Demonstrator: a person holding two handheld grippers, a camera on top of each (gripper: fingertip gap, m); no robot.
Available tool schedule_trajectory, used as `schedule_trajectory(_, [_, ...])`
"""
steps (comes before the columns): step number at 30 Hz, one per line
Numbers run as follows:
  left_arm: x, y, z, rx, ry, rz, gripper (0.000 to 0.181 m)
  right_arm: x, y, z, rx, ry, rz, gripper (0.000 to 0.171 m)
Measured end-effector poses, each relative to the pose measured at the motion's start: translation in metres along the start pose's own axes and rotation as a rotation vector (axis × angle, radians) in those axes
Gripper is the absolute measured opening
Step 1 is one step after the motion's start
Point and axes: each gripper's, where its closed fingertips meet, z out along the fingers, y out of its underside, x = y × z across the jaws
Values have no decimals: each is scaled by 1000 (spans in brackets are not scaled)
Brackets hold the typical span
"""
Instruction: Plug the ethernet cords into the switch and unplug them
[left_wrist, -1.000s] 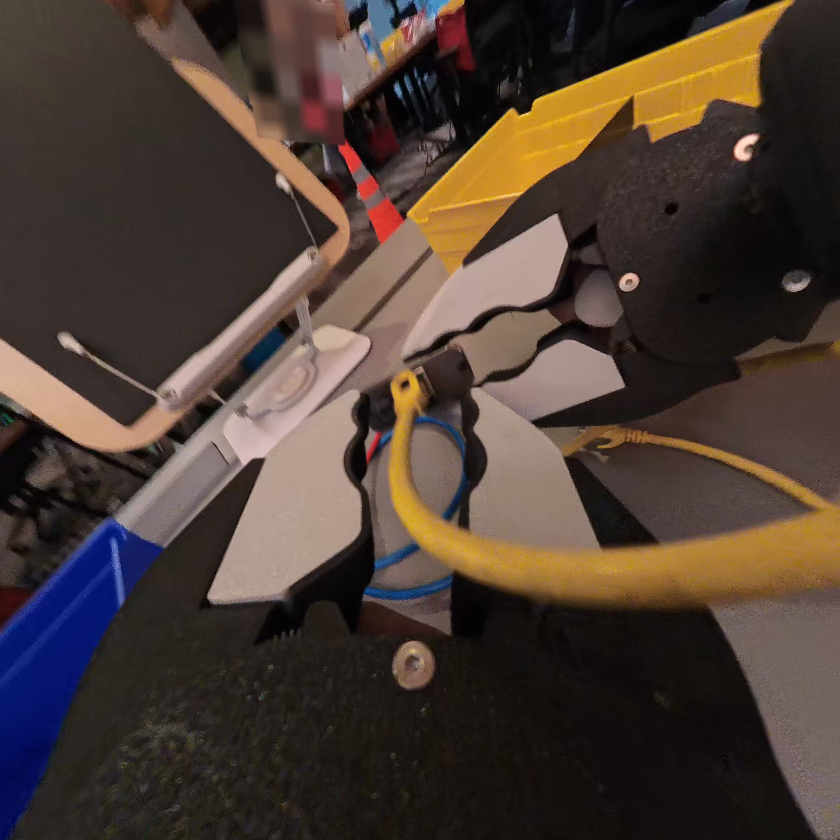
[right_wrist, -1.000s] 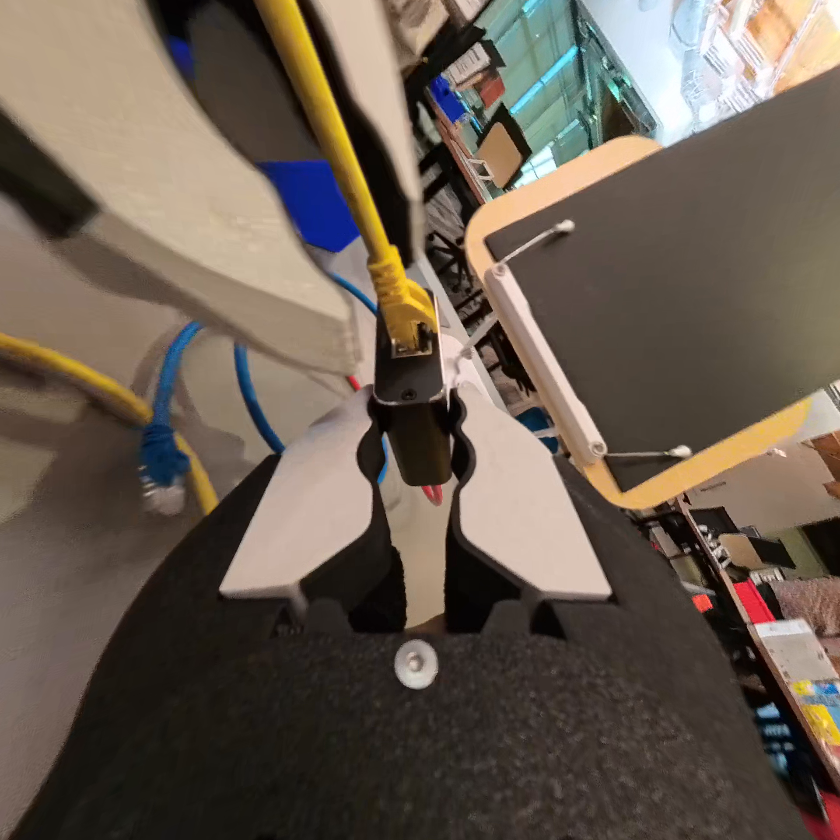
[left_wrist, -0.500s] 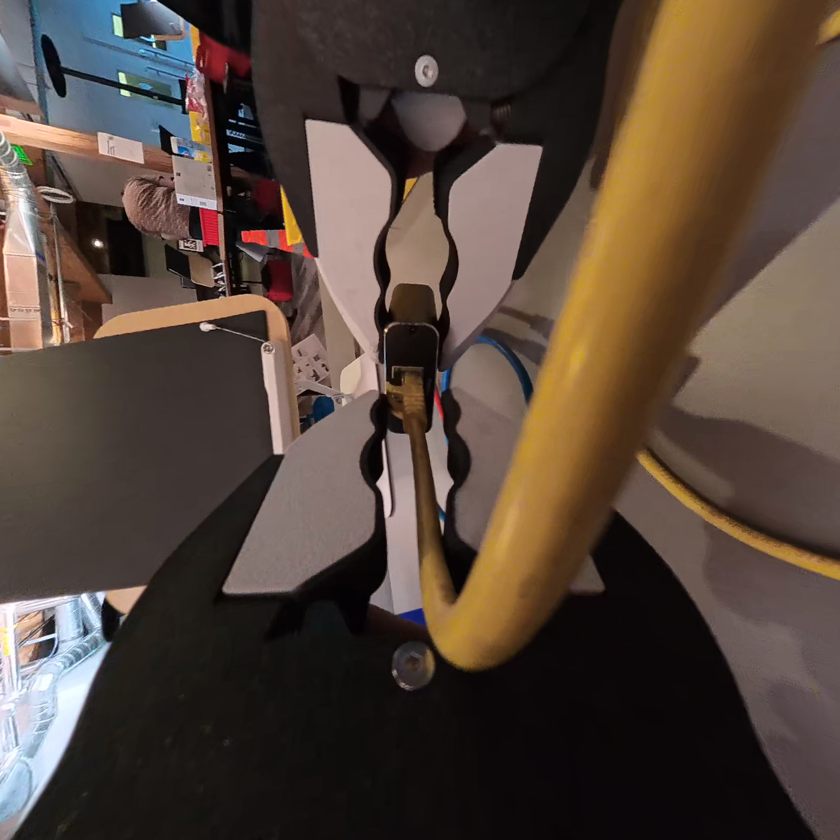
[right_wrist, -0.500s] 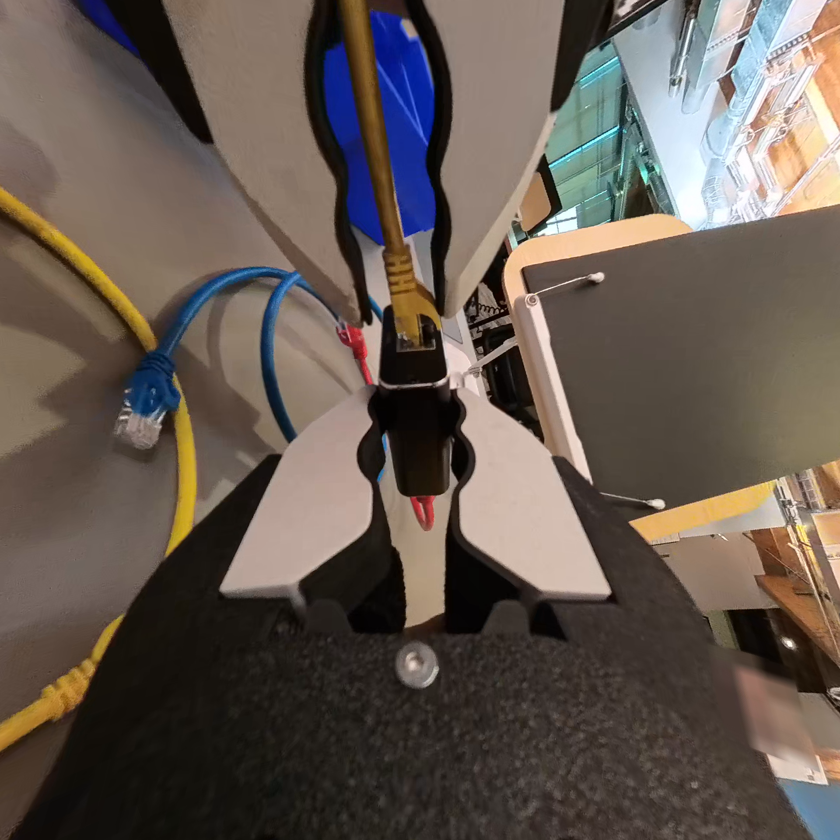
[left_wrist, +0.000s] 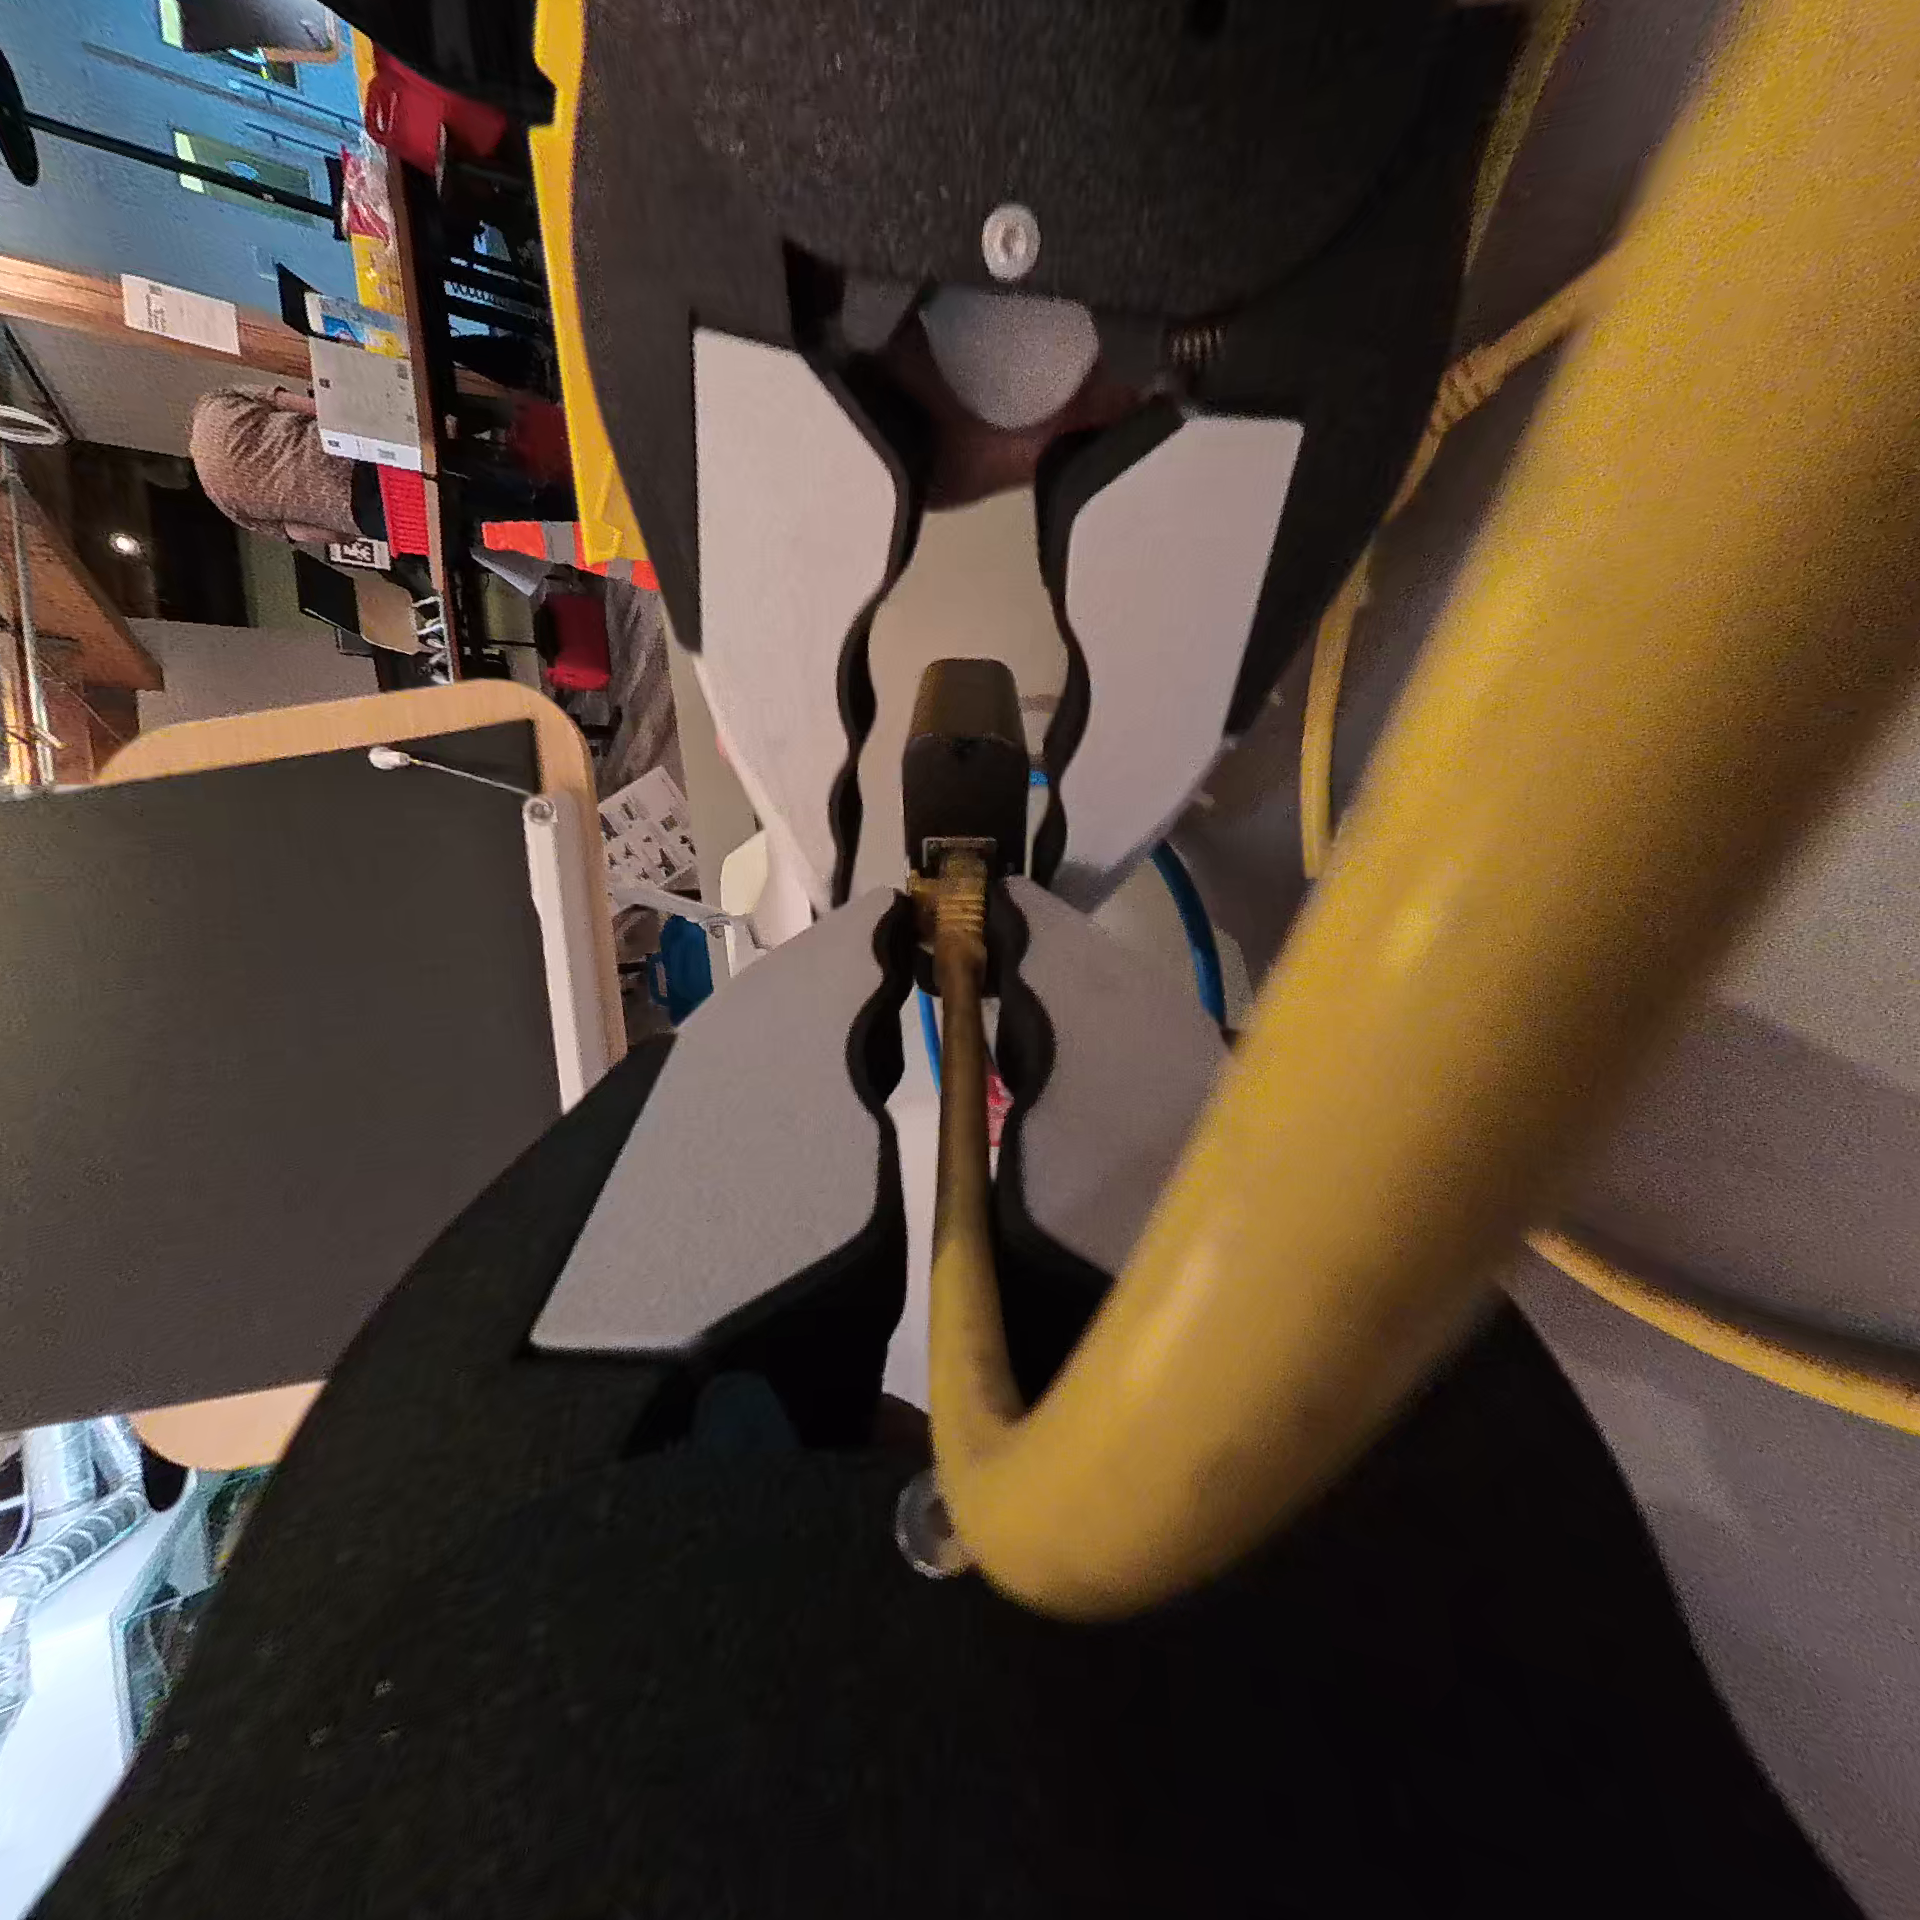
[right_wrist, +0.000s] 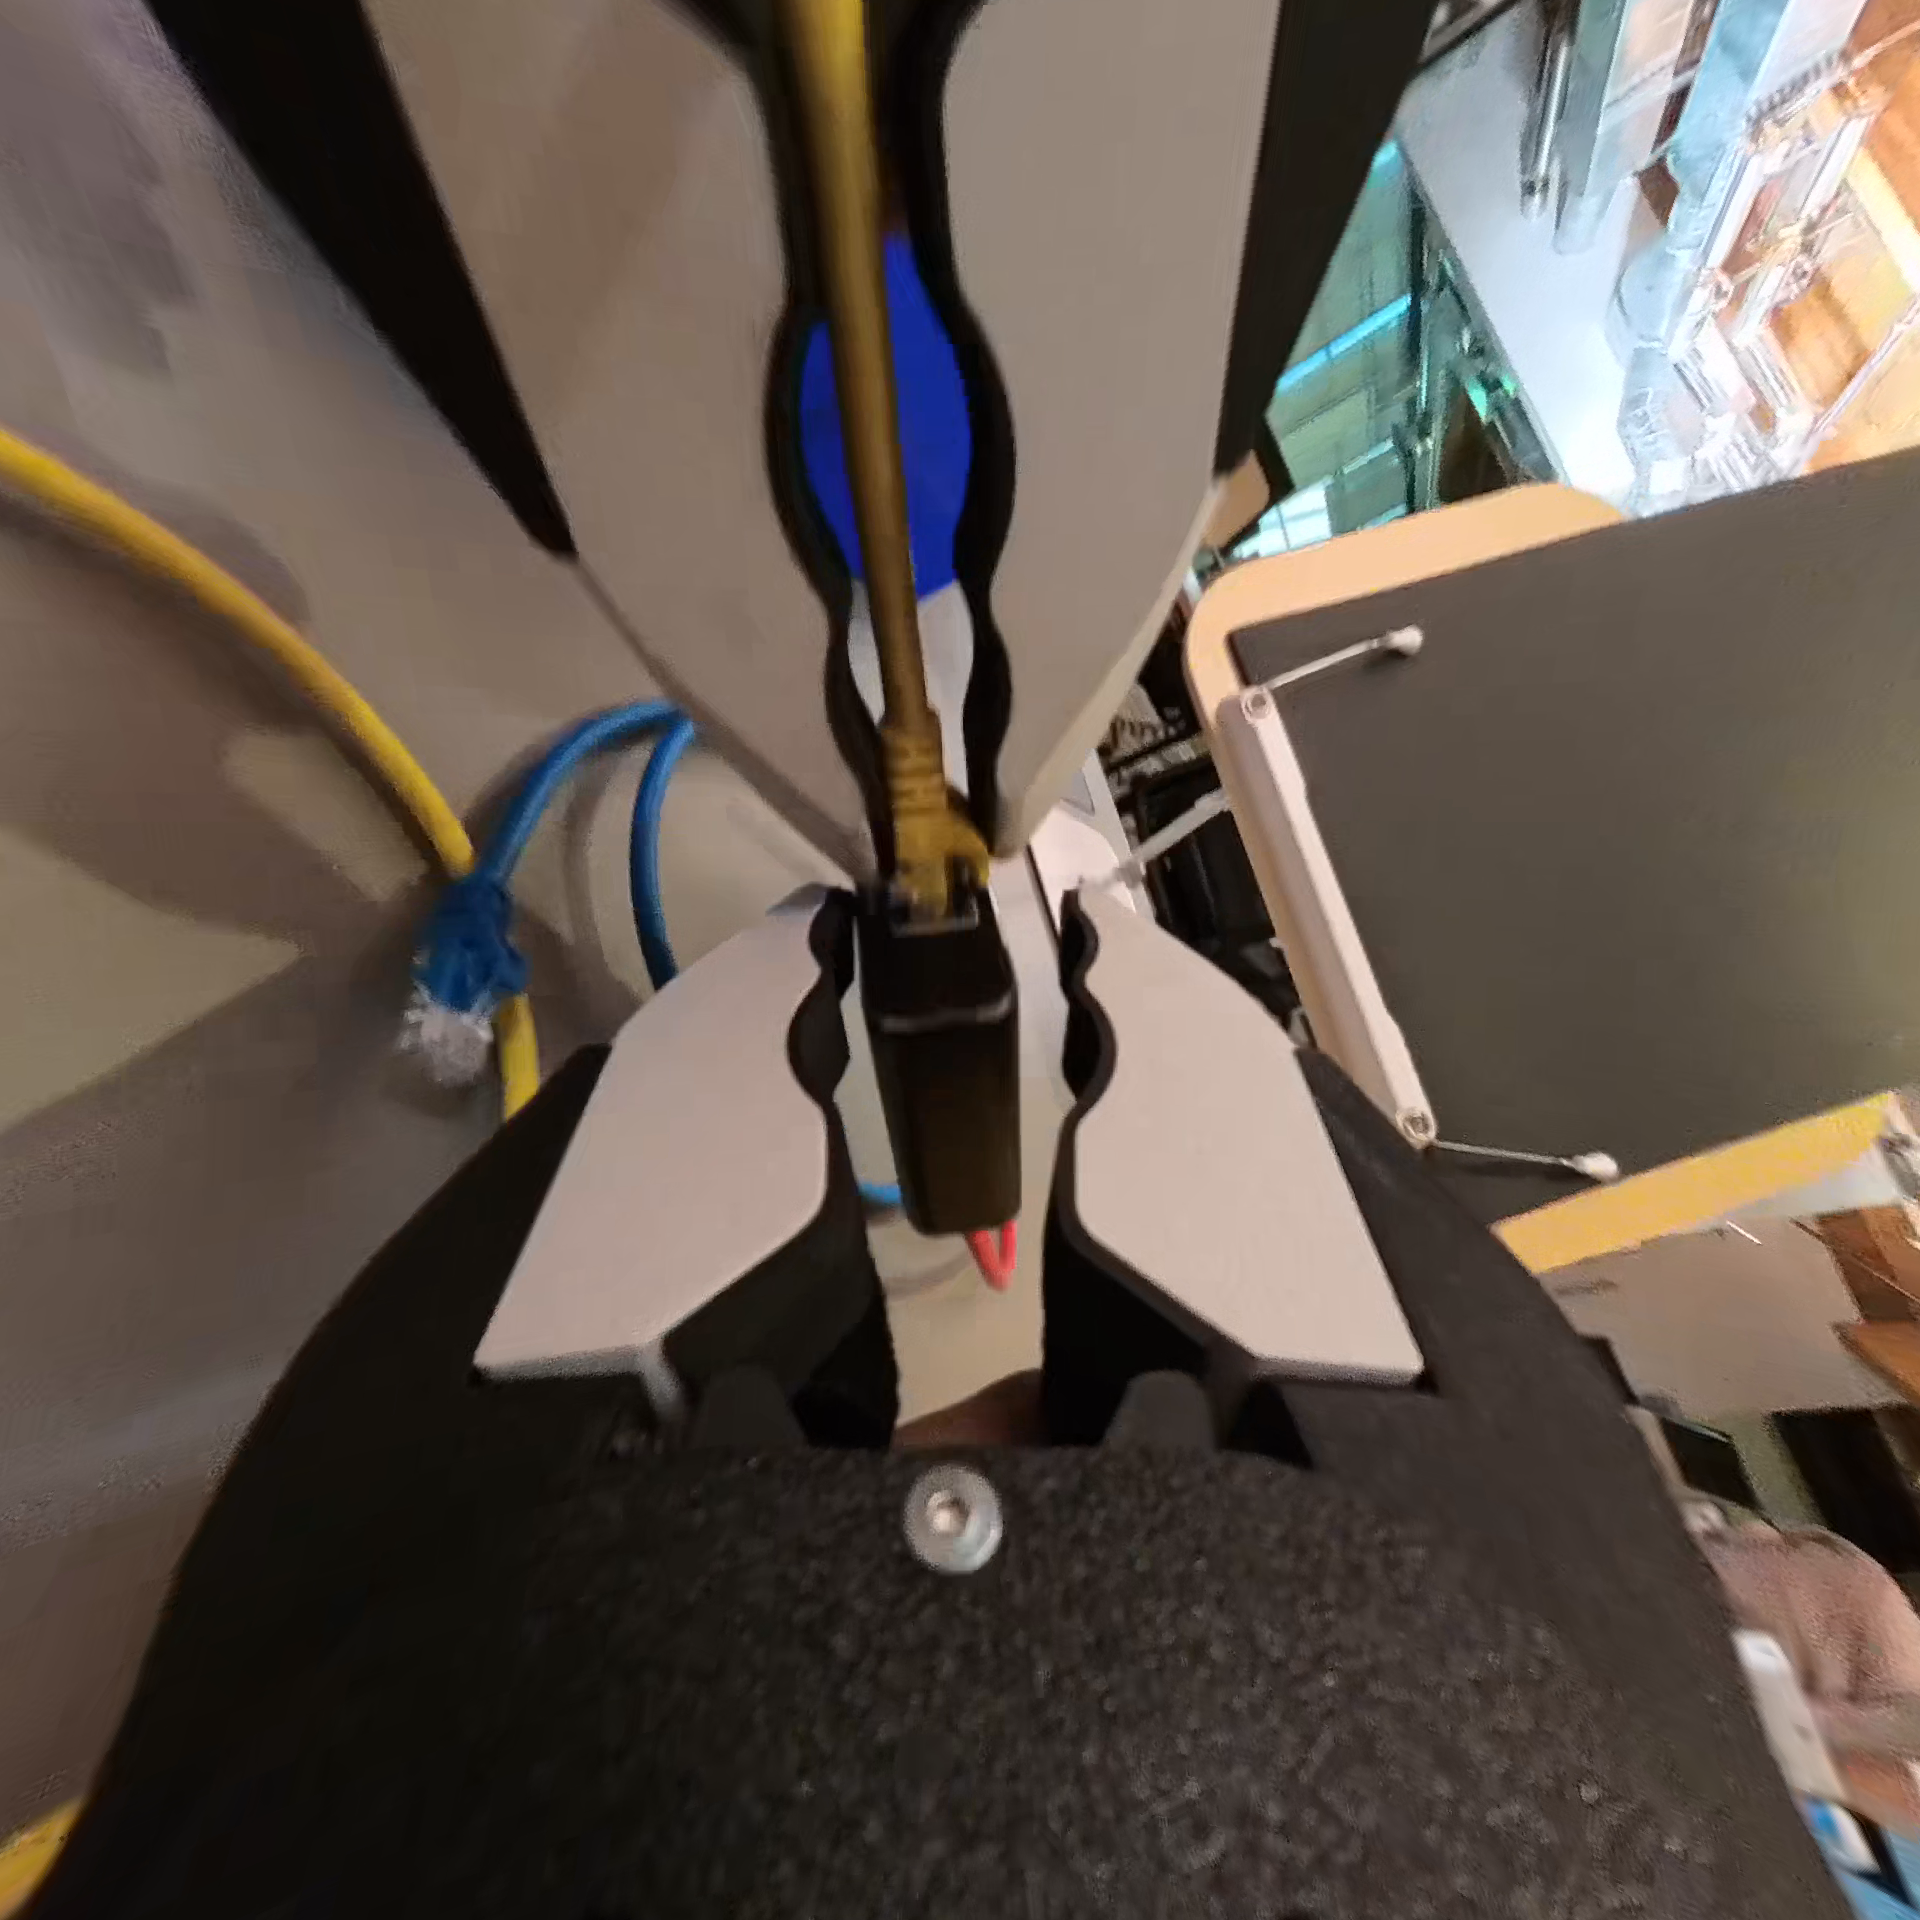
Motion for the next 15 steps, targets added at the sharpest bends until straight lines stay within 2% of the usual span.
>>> schedule_trajectory(3, [2,-7,0,0,-10,37,14,-5,-2,2,16,-24,-45,28])
schedule_trajectory(10, [1,-6,-4,-8,-26,45,13,-4,2,-4,10,-31,-41,27])
schedule_trajectory(12, [7,-5,-3,-14,-3,50,11,-11,4,-4,10,-82,-45,26])
schedule_trajectory(15, [12,0,0,-43,37,44,12,-14,10,-1,-54,-53,-121,26])
